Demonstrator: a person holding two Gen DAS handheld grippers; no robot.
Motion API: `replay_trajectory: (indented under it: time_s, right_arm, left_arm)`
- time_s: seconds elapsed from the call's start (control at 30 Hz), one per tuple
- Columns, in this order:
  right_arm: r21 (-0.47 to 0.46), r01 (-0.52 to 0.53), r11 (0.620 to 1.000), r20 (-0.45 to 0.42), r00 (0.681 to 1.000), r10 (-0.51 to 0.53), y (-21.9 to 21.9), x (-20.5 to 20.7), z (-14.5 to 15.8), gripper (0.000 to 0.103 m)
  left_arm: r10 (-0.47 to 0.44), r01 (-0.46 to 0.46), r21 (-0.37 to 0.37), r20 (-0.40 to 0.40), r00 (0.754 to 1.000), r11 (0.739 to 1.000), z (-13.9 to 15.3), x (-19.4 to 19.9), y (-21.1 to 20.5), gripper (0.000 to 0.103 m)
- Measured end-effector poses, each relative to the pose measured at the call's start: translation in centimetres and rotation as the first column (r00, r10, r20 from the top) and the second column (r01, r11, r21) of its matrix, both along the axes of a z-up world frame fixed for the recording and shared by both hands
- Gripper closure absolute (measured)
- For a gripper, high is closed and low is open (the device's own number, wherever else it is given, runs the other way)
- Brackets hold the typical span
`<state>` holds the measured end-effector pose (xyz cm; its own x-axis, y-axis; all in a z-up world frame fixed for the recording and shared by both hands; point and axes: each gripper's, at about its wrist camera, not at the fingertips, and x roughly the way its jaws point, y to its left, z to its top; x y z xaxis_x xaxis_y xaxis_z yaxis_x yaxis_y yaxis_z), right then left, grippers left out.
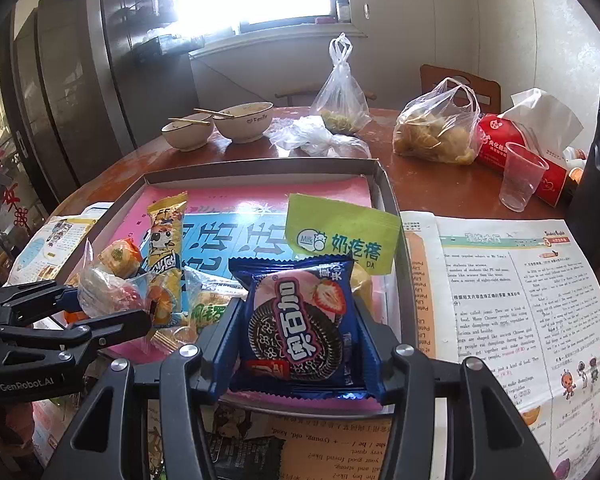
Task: Organize snacks
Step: 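Lower the clear cookie bag and blue biscuit pack into the tray with both tools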
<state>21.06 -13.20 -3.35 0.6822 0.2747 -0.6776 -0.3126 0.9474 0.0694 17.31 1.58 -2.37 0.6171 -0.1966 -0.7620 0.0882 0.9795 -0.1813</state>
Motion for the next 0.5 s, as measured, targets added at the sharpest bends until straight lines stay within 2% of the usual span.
replay_trajectory:
  time_s: [0.5]
  right_arm:
    - [0.047, 0.001, 0.999, -0.016, 1.0, -0.001, -0.72, -0.18, 0.24, 0.05]
  left_arm:
    - [-0.001, 0.001, 0.002, 0.002, 1.0, 1.0, 0.21, -0.26, -0.13, 0.048]
